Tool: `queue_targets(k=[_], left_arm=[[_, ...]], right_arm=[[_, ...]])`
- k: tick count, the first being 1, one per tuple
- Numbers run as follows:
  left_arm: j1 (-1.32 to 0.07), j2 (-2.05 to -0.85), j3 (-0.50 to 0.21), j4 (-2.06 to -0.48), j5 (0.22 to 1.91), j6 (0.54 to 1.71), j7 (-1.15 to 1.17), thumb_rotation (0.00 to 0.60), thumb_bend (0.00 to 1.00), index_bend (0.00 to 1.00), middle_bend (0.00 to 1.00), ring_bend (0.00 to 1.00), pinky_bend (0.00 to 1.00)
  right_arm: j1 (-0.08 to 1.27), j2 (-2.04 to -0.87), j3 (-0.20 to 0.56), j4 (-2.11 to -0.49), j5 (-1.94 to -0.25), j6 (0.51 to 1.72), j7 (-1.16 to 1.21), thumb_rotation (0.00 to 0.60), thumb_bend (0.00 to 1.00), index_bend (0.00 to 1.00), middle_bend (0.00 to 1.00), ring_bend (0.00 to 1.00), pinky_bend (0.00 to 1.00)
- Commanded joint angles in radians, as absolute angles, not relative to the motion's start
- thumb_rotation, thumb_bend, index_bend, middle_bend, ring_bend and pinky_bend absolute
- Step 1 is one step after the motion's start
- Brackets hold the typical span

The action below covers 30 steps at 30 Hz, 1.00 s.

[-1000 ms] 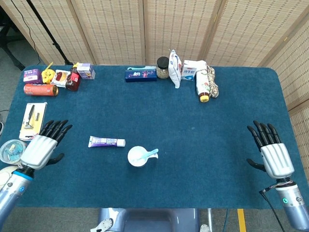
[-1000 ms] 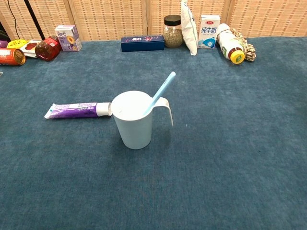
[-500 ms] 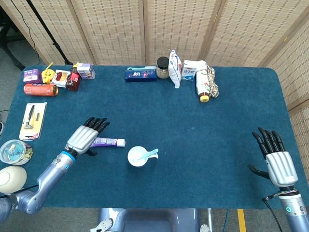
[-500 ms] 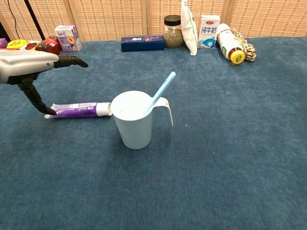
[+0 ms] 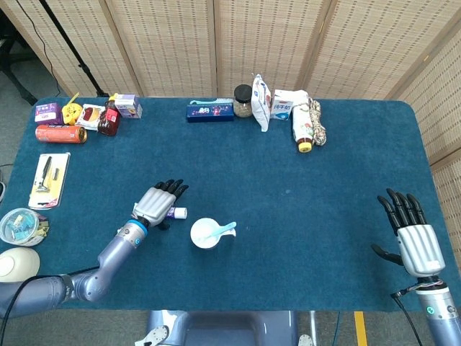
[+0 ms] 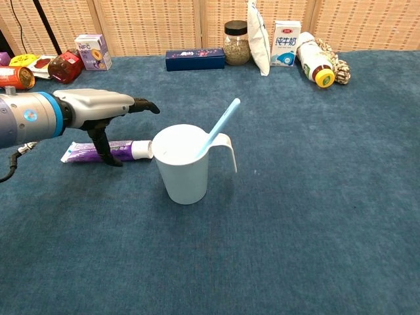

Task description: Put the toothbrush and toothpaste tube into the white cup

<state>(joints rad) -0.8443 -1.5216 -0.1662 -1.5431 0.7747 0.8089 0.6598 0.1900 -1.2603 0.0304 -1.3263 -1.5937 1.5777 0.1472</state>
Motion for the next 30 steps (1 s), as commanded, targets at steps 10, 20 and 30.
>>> queue_targets(k=[10, 20, 30], left_arm=[[-0.914, -1.667, -0.144, -1.471, 0.640, 0.982, 0.798, 0.600, 0.31, 0.26, 0.18, 0.17, 0.35], [-0.909, -1.691, -0.136, -1.454, 0.652, 1.016, 0.787, 0.600, 0.35, 0.44, 0.34, 0.35, 0.50], [-0.885, -1.647, -0.147, -1.516, 0.720, 1.060, 0.736, 0.600, 0.42, 0.53, 0.42, 0.41, 0.52]], right_arm=[[0.185, -1.261, 0.037, -1.331, -1.601, 1.571, 0.146, 0.600, 0.00, 0.00, 0.00, 0.00, 0.00], [0.181, -1.259, 0.043, -1.334, -1.610, 1.573, 0.154, 0.600, 0.00, 0.00, 0.00, 0.00, 0.00], [0.180, -1.264, 0.048, -1.332, -1.612, 1.564, 0.147, 0.600, 0.00, 0.00, 0.00, 0.00, 0.00]])
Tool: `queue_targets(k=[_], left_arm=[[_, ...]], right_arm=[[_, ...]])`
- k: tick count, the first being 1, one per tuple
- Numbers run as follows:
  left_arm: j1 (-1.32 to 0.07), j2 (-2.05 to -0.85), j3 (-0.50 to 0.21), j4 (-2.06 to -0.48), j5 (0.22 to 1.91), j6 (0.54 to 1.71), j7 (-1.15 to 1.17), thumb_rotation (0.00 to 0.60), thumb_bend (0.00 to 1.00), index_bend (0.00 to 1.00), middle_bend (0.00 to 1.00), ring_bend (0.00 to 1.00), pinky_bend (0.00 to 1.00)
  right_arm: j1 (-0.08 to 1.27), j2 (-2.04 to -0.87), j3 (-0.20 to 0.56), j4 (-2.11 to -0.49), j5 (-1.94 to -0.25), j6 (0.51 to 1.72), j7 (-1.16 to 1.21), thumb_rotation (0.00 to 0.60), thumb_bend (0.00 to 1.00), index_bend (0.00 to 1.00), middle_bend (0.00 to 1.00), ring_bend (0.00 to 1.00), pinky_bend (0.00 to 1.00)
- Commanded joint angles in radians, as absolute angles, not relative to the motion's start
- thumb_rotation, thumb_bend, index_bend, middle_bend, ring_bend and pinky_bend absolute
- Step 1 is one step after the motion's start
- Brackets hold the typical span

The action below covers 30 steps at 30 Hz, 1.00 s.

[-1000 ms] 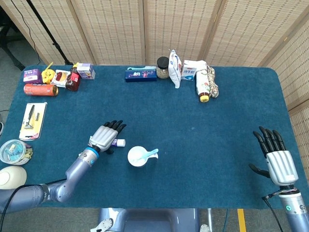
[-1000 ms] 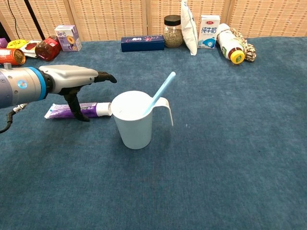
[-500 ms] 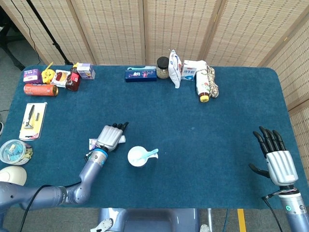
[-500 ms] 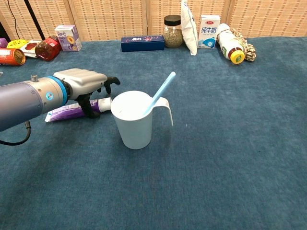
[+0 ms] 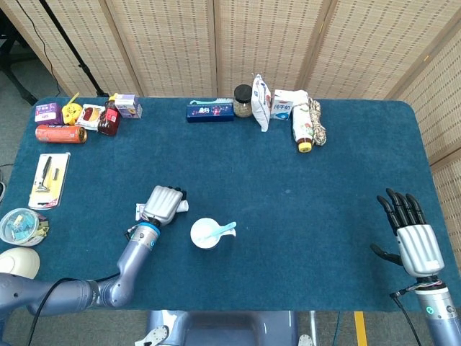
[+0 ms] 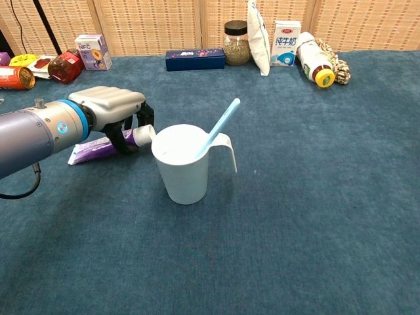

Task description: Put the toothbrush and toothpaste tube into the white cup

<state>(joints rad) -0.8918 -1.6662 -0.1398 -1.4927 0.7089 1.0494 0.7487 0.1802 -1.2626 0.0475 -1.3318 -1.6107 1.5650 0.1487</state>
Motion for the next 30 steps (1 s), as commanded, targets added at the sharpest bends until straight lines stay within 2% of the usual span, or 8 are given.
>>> queue_targets(k=[1, 11, 21, 30], left_arm=[[-0.882, -1.637, -0.150, -1.528, 0.725, 1.061, 0.729, 0.600, 0.42, 0.53, 0.42, 0.41, 0.52], [-0.849, -1.545, -0.153, -1.610, 0.790, 1.076, 0.663, 0.600, 0.44, 0.57, 0.45, 0.44, 0.54], [-0.828, -1.522, -0.149, -1.616, 0.830, 1.077, 0.614, 0.600, 0.54, 0.63, 0.50, 0.49, 0.59], [-0.799, -1.431, -0.173, -1.763, 0.876, 1.148, 0.605, 0.600, 0.55, 0.64, 0.51, 0.50, 0.60]], right_arm=[[0.180, -1.264, 0.048, -1.332, -1.612, 1.563, 0.145, 0.600, 0.00, 0.00, 0.00, 0.00, 0.00], [0.179, -1.269, 0.053, -1.335, -1.609, 1.557, 0.129, 0.600, 0.00, 0.00, 0.00, 0.00, 0.00], [0.177, -1.273, 0.057, -1.339, -1.609, 1.556, 0.116, 0.600, 0.00, 0.00, 0.00, 0.00, 0.00], [0.175, -1.276, 0.059, -1.342, -1.608, 1.553, 0.109, 0.600, 0.00, 0.00, 0.00, 0.00, 0.00]])
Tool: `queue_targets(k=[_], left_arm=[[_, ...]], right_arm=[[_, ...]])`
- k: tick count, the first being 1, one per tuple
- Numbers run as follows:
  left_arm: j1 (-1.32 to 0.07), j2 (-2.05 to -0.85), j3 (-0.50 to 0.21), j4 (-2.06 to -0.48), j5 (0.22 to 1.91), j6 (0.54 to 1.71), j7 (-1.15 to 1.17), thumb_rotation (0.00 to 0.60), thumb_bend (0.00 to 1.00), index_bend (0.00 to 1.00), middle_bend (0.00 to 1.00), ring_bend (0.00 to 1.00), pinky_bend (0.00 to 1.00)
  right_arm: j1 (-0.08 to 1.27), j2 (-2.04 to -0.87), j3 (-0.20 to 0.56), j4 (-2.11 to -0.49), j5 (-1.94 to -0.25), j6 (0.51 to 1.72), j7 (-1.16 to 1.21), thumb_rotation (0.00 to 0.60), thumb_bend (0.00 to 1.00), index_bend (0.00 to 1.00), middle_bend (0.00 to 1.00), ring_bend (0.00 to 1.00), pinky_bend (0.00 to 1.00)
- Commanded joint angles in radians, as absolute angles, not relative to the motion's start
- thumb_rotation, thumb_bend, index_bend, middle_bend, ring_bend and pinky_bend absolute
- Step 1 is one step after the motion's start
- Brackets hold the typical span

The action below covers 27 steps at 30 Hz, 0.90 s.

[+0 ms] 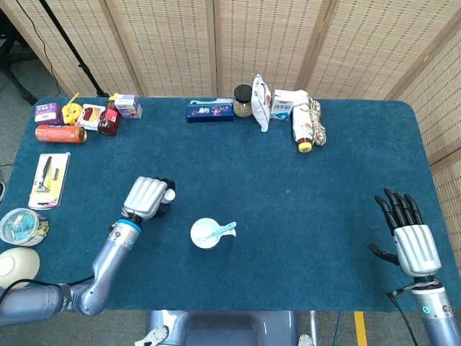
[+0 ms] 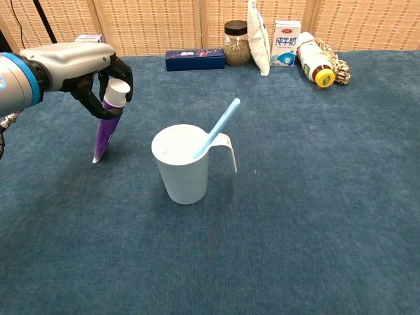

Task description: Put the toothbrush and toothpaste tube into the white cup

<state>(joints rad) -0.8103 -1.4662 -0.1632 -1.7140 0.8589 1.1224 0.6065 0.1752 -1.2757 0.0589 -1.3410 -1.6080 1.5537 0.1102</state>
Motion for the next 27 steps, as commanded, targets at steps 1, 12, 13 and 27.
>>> queue_targets(k=[1, 12, 13, 27], left_arm=[[-0.797, -1.423, -0.173, -1.775, 0.878, 1.152, 0.607, 0.600, 0.55, 0.64, 0.51, 0.50, 0.60], [-0.790, -1.372, -0.180, -1.880, 0.886, 1.190, 0.642, 0.600, 0.55, 0.64, 0.51, 0.50, 0.60], [-0.790, -1.368, -0.181, -1.888, 0.886, 1.193, 0.644, 0.600, 0.55, 0.64, 0.51, 0.50, 0.60], [-0.784, -1.286, -0.195, -2.049, 0.908, 1.247, 0.694, 0.600, 0.55, 0.64, 0.51, 0.50, 0.60]], right_arm=[[0.175, -1.276, 0.059, -1.343, -1.608, 1.553, 0.109, 0.600, 0.00, 0.00, 0.00, 0.00, 0.00], [0.172, -1.277, 0.063, -1.349, -1.604, 1.551, 0.099, 0.600, 0.00, 0.00, 0.00, 0.00, 0.00], [0.172, -1.277, 0.063, -1.349, -1.603, 1.551, 0.099, 0.600, 0.00, 0.00, 0.00, 0.00, 0.00], [0.171, -1.277, 0.066, -1.349, -1.601, 1.549, 0.101, 0.600, 0.00, 0.01, 0.00, 0.00, 0.00]])
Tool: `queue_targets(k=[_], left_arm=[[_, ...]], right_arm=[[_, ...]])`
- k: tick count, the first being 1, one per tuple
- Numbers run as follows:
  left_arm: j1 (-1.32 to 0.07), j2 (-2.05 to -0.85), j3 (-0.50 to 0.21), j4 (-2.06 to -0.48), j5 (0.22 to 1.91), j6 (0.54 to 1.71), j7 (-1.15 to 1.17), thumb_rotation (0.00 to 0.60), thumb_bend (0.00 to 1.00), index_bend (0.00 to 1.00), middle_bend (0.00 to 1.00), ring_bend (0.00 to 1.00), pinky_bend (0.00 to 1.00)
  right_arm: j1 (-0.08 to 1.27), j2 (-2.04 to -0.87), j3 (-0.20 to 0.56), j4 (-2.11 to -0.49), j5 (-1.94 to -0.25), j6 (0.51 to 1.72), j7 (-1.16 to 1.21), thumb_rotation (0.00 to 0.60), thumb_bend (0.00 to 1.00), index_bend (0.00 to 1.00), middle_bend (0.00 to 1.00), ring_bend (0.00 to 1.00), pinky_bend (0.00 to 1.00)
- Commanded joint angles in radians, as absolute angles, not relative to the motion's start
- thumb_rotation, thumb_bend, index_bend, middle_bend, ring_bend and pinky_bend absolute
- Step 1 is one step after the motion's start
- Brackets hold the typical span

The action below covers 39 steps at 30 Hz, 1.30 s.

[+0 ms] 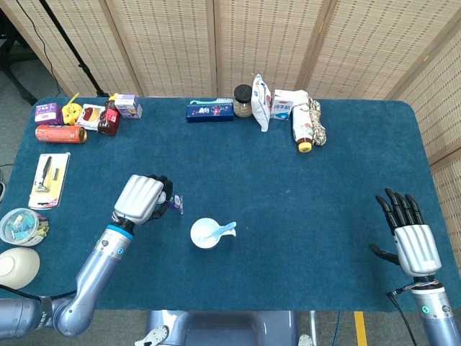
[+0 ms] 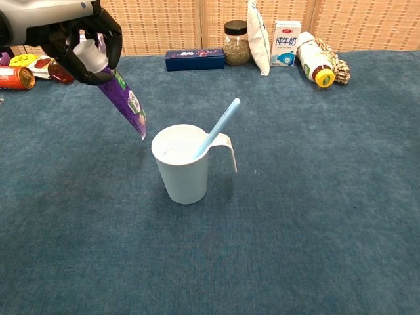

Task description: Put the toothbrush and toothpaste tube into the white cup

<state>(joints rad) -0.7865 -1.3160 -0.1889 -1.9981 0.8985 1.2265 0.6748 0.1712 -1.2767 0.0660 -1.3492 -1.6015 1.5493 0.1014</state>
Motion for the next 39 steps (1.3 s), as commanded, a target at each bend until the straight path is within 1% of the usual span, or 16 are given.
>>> queue_targets(k=[1, 12, 15, 18, 21, 29, 39], left_arm=[[-0.783, -1.275, -0.197, -2.068, 0.911, 1.254, 0.701, 0.600, 0.55, 0.64, 0.51, 0.50, 0.60], [-0.770, -1.149, -0.203, -2.355, 0.945, 1.356, 0.827, 0.600, 0.55, 0.64, 0.51, 0.49, 0.60], [-0.770, -1.152, -0.200, -2.356, 0.992, 1.368, 0.834, 0.600, 0.55, 0.64, 0.51, 0.49, 0.60], [-0.762, -1.166, -0.182, -2.356, 1.040, 1.378, 0.838, 0.600, 0.54, 0.64, 0.51, 0.49, 0.60], [-0.758, -1.181, -0.169, -2.356, 1.058, 1.383, 0.850, 0.600, 0.54, 0.64, 0.51, 0.49, 0.60], [-0.775, -1.230, -0.151, -2.356, 1.026, 1.359, 0.882, 0.600, 0.54, 0.64, 0.51, 0.49, 0.60], [-0.808, -1.269, -0.155, -2.356, 0.941, 1.352, 0.926, 0.600, 0.54, 0.64, 0.51, 0.49, 0.60]], right_arm=[[0.171, -1.277, 0.066, -1.349, -1.601, 1.549, 0.101, 0.600, 0.00, 0.01, 0.00, 0.00, 0.00], [0.169, -1.276, 0.067, -1.355, -1.605, 1.553, 0.097, 0.600, 0.00, 0.02, 0.00, 0.00, 0.00], [0.167, -1.274, 0.068, -1.358, -1.604, 1.556, 0.097, 0.600, 0.00, 0.02, 0.00, 0.00, 0.00], [0.166, -1.273, 0.069, -1.359, -1.603, 1.557, 0.099, 0.600, 0.00, 0.02, 0.00, 0.00, 0.00], [0.165, -1.272, 0.069, -1.360, -1.604, 1.559, 0.100, 0.600, 0.00, 0.02, 0.00, 0.00, 0.00], [0.164, -1.270, 0.072, -1.359, -1.604, 1.561, 0.105, 0.600, 0.00, 0.02, 0.00, 0.00, 0.00], [0.163, -1.268, 0.075, -1.356, -1.600, 1.560, 0.112, 0.600, 0.00, 0.02, 0.00, 0.00, 0.00]])
